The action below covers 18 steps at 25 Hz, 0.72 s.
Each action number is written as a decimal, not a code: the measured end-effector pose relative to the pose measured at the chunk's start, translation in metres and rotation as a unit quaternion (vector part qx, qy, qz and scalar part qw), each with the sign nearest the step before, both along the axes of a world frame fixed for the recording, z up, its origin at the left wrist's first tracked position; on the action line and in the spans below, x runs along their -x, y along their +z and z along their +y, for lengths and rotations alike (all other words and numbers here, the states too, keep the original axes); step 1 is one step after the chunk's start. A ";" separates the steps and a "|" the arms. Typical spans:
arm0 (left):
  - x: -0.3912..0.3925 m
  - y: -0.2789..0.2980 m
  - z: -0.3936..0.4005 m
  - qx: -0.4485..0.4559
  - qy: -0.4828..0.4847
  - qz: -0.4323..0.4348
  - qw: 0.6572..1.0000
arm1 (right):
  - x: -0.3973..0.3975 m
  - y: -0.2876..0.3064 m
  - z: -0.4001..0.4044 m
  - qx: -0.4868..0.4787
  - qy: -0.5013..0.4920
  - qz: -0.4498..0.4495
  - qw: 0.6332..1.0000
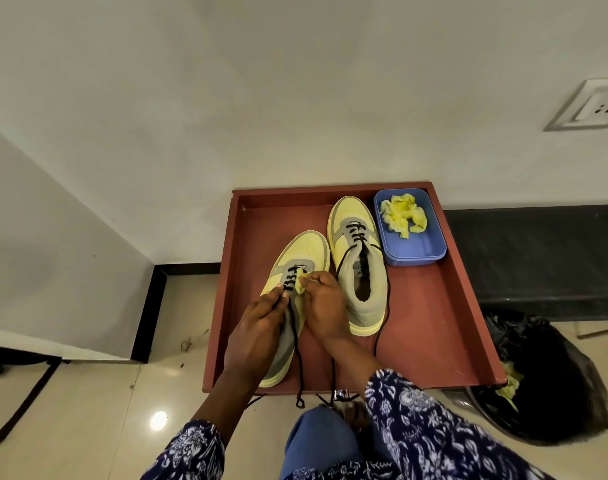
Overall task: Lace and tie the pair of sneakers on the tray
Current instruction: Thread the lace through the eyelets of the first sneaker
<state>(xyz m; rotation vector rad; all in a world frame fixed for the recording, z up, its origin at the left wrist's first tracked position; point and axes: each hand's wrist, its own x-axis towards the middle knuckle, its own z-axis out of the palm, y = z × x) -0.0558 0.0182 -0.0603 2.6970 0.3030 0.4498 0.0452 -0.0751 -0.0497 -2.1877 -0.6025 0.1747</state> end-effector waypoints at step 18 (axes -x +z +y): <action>0.000 -0.003 0.000 -0.033 -0.004 0.000 0.999 | 0.016 0.006 -0.010 0.075 -0.091 0.125 0.985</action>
